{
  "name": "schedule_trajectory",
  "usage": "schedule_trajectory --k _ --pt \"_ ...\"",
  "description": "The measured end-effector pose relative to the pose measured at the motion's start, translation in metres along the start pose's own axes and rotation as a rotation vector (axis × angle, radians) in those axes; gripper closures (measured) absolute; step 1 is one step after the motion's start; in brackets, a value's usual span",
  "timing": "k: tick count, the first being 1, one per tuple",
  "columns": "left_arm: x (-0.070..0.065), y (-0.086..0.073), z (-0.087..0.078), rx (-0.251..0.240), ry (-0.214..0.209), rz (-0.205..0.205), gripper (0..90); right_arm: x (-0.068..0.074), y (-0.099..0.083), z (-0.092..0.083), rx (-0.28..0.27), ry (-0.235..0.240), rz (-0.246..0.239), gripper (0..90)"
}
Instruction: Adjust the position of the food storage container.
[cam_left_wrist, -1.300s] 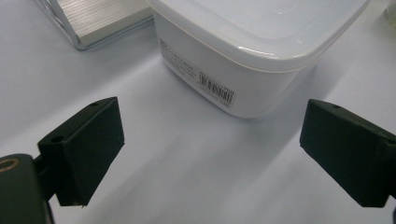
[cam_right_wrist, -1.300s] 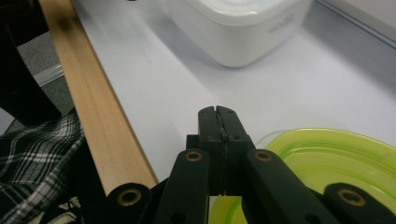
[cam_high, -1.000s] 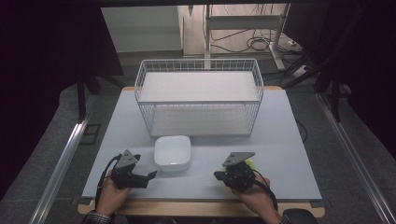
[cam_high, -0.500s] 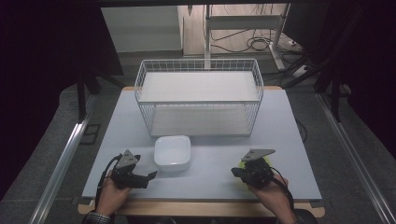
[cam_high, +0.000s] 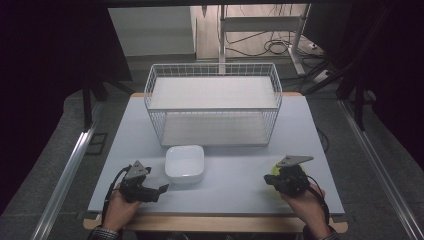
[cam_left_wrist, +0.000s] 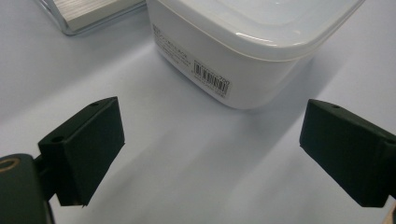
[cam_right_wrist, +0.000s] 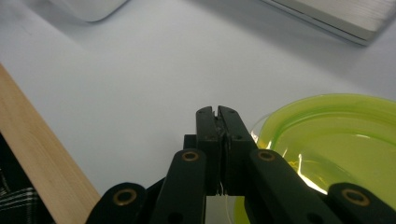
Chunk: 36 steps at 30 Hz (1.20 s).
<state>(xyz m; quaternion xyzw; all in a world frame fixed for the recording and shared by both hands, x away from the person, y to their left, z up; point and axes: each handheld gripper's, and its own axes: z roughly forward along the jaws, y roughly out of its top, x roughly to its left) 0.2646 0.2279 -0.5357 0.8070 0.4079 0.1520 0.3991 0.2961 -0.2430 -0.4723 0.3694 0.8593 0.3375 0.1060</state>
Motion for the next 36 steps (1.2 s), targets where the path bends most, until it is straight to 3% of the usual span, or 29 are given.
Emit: schedule_trajectory --k 8,13,18,20,22,27,28,33,36 --pt "0.0 0.0 0.0 0.004 -0.004 -0.012 6.4 -0.015 -0.006 -0.007 -0.005 -0.037 0.037 88.1" --pt "0.0 0.001 -0.001 0.012 0.002 -0.021 6.3 -0.013 -0.005 -0.008 -0.023 -0.042 0.022 87.7" --pt "0.001 0.003 -0.007 0.013 0.009 0.0 5.9 -0.005 -0.001 -0.008 -0.056 -0.032 0.004 85.9" --pt "0.004 0.003 -0.01 0.027 0.035 0.009 8.1 -0.003 0.001 -0.007 -0.07 -0.028 -0.004 85.0" --pt "0.005 0.004 -0.012 0.031 0.051 0.002 12.9 -0.001 0.002 -0.007 -0.079 -0.025 -0.013 84.2" --pt "0.015 0.008 -0.013 0.026 0.04 -0.034 40.8 0.004 0.006 -0.003 -0.101 -0.025 -0.033 81.8" --pt "0.018 0.009 -0.011 0.036 0.044 -0.034 40.8 0.005 0.007 -0.002 -0.104 -0.023 -0.036 81.3" --pt "0.029 0.019 0.002 0.042 0.026 -0.074 73.4 0.012 0.013 0.007 -0.115 0.0 -0.06 81.3" --pt "0.028 0.022 0.005 0.044 0.024 -0.07 79.3 0.014 0.014 0.01 -0.114 0.004 -0.067 82.0"
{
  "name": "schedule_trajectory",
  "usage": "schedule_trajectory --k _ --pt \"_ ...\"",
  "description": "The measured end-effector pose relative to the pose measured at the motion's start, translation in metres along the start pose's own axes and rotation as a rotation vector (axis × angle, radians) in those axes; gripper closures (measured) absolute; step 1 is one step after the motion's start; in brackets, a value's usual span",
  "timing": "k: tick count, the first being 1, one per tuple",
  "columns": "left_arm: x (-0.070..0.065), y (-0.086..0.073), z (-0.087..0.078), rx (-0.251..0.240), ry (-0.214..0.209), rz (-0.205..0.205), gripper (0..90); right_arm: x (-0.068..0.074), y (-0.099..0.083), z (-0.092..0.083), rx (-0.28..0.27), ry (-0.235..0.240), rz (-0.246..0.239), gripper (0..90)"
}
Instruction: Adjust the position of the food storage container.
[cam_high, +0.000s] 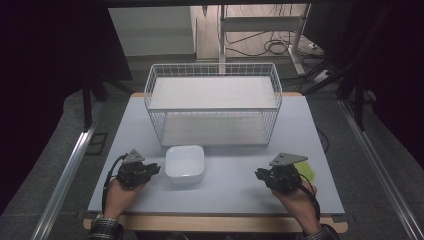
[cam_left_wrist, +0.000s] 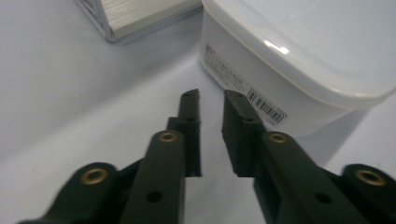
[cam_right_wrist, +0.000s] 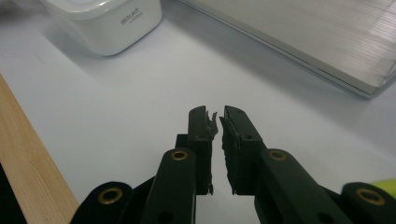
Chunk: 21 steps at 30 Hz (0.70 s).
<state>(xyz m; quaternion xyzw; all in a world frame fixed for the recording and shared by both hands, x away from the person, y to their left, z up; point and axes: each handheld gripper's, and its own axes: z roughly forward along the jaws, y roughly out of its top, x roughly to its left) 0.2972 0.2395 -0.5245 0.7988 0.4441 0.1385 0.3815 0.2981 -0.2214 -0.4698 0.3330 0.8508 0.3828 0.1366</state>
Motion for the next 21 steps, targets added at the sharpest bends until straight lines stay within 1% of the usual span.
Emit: schedule_trajectory --k 1,3,4,9,10,11,14,17,21 --pt "-0.001 0.001 0.001 0.003 -0.003 0.001 81.4 0.001 0.0 0.002 -0.004 0.003 -0.004 82.7" --pt "-0.002 0.002 0.005 0.009 -0.005 0.004 82.7 0.001 0.001 0.005 -0.013 0.012 -0.002 82.9" --pt "-0.003 0.004 0.007 0.014 -0.014 0.007 83.6 0.003 0.003 0.008 -0.021 0.014 -0.008 83.0" --pt "-0.008 0.01 0.014 0.016 -0.024 0.024 83.8 0.006 0.007 0.019 -0.033 0.024 -0.013 83.1" --pt "-0.009 0.012 0.016 0.023 -0.011 0.035 84.6 0.006 0.008 0.021 -0.036 0.028 -0.011 83.0" --pt "-0.01 0.013 0.017 0.025 -0.007 0.04 84.7 0.007 0.01 0.024 -0.037 0.031 -0.008 83.1" --pt "-0.011 0.017 0.022 0.019 -0.02 0.034 85.0 0.009 0.012 0.029 -0.042 0.037 -0.004 83.1" --pt "-0.014 0.022 0.027 0.027 -0.023 0.061 85.2 0.009 0.014 0.036 -0.051 0.034 0.008 82.9" --pt "-0.02 0.027 0.032 0.03 -0.03 0.075 85.2 0.008 0.017 0.044 -0.057 0.032 0.027 82.0"
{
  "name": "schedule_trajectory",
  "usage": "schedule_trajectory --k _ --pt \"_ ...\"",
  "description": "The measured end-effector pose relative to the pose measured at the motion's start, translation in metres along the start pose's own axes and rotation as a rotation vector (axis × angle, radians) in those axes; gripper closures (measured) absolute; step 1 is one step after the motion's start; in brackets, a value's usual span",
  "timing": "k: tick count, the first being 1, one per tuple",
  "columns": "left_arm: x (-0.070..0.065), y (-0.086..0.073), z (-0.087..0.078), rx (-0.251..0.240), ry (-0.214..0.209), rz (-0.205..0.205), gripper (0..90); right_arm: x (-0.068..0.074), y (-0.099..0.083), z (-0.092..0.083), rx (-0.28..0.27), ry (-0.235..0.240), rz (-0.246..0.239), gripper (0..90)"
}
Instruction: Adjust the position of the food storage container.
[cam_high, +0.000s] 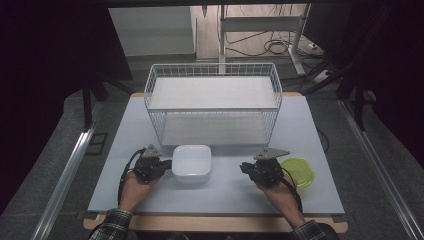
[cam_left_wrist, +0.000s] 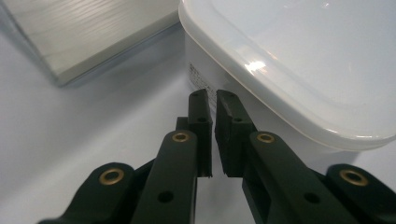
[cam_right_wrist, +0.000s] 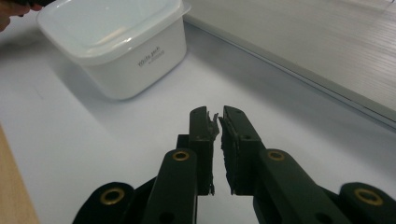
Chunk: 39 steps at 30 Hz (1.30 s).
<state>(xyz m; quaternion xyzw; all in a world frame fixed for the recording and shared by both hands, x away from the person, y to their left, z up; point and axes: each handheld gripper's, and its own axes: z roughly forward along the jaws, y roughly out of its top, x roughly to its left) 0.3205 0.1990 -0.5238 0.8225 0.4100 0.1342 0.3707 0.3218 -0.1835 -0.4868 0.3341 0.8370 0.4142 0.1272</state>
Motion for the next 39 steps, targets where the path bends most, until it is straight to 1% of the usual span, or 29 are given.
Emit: schedule_trajectory --k 4,12,17,21,22,26,28,29,30,31,32,36,39 --pt "-0.005 0.006 0.006 0.003 -0.013 0.021 85.2 -0.001 0.004 0.009 -0.009 -0.005 0.021 80.8" --pt "-0.017 0.016 0.018 0.003 -0.035 0.054 85.1 -0.002 0.009 0.026 -0.001 -0.025 0.025 81.3" --pt "-0.023 0.02 0.025 0.004 -0.066 0.053 85.0 -0.004 0.012 0.035 0.003 -0.037 0.034 81.5" --pt "-0.029 0.023 0.031 0.009 -0.071 0.06 85.0 -0.007 0.014 0.041 0.02 -0.05 0.051 81.0" --pt "-0.031 0.025 0.034 0.008 -0.072 0.064 85.1 -0.009 0.014 0.043 0.026 -0.048 0.059 80.3" --pt "-0.035 0.028 0.038 0.003 -0.074 0.072 85.1 -0.01 0.014 0.045 0.032 -0.045 0.063 79.4" --pt "-0.037 0.029 0.039 0.003 -0.068 0.08 86.0 -0.009 0.013 0.046 0.05 -0.056 0.057 80.1" --pt "-0.037 0.03 0.04 0.003 -0.068 0.081 86.0 -0.009 0.013 0.046 0.05 -0.056 0.057 80.1" --pt "-0.038 0.03 0.04 0.002 -0.069 0.082 86.4 -0.01 0.013 0.046 0.05 -0.055 0.058 80.6" --pt "-0.039 0.03 0.04 0.003 -0.073 0.089 87.3 -0.011 0.013 0.045 0.055 -0.047 0.077 82.8" --pt "-0.039 0.03 0.04 0.003 -0.073 0.089 88.0 -0.011 0.013 0.045 0.055 -0.047 0.077 82.8" --pt "-0.045 0.03 0.04 0.01 -0.075 0.112 89.6 -0.009 0.013 0.044 0.07 -0.053 0.078 87.1" --pt "-0.049 0.03 0.039 0.013 -0.084 0.113 89.7 -0.008 0.012 0.041 0.081 -0.063 0.08 88.3"
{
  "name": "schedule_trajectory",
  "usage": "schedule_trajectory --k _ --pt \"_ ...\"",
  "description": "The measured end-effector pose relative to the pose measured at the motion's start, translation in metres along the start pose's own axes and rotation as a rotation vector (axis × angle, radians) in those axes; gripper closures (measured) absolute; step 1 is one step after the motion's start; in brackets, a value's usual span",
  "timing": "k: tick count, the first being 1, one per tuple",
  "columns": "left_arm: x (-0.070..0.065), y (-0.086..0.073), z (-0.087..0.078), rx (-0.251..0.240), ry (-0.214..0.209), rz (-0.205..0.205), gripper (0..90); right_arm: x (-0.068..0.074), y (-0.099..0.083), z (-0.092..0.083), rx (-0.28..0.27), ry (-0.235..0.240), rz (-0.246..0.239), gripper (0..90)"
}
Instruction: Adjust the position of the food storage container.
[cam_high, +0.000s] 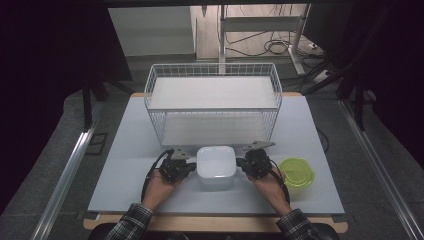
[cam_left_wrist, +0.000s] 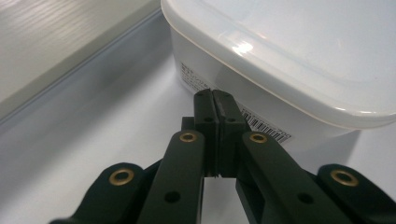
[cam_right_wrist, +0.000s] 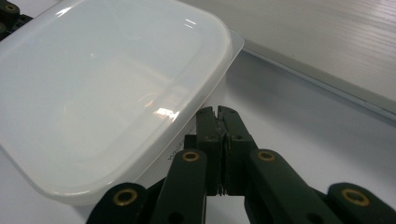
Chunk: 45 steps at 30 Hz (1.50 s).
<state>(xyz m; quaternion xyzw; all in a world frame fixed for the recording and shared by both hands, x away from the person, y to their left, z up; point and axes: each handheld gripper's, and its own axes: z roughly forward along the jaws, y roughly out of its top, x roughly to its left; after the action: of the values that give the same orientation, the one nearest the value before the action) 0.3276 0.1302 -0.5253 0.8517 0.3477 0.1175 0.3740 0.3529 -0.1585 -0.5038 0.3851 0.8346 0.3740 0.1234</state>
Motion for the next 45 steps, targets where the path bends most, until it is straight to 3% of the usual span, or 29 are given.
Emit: schedule_trajectory --k 8,12,18,22,32,36,38,40,45 --pt "-0.006 0.001 0.0 0.001 0.002 0.001 89.6 0.006 -0.005 -0.007 0.017 -0.021 0.004 89.2" --pt "-0.005 0.0 -0.001 -0.002 0.008 0.008 85.8 0.007 -0.005 -0.007 0.029 -0.029 -0.006 85.5" --pt "-0.005 -0.008 -0.024 -0.022 0.013 0.003 77.1 0.007 -0.008 -0.023 0.014 -0.066 -0.047 79.8" --pt "-0.009 -0.017 -0.045 -0.054 0.024 0.004 67.7 0.006 -0.011 -0.037 -0.018 -0.052 -0.06 75.7" --pt "-0.015 -0.03 -0.057 -0.086 0.032 -0.018 31.5 0.012 -0.016 -0.059 -0.081 -0.023 -0.112 48.6" --pt "-0.022 -0.037 -0.058 -0.055 0.048 -0.014 15.4 0.01 -0.02 -0.062 -0.097 0.01 -0.106 35.3" --pt "-0.027 -0.039 -0.058 -0.029 0.058 0.011 7.5 0.01 -0.023 -0.064 -0.101 0.038 -0.101 27.8" --pt "-0.03 -0.04 -0.059 -0.028 0.067 0.026 5.8 0.011 -0.026 -0.066 -0.103 0.058 -0.097 24.2" --pt "-0.03 -0.039 -0.059 -0.07 0.045 0.029 3.7 0.014 -0.028 -0.066 -0.109 0.075 -0.111 17.3"
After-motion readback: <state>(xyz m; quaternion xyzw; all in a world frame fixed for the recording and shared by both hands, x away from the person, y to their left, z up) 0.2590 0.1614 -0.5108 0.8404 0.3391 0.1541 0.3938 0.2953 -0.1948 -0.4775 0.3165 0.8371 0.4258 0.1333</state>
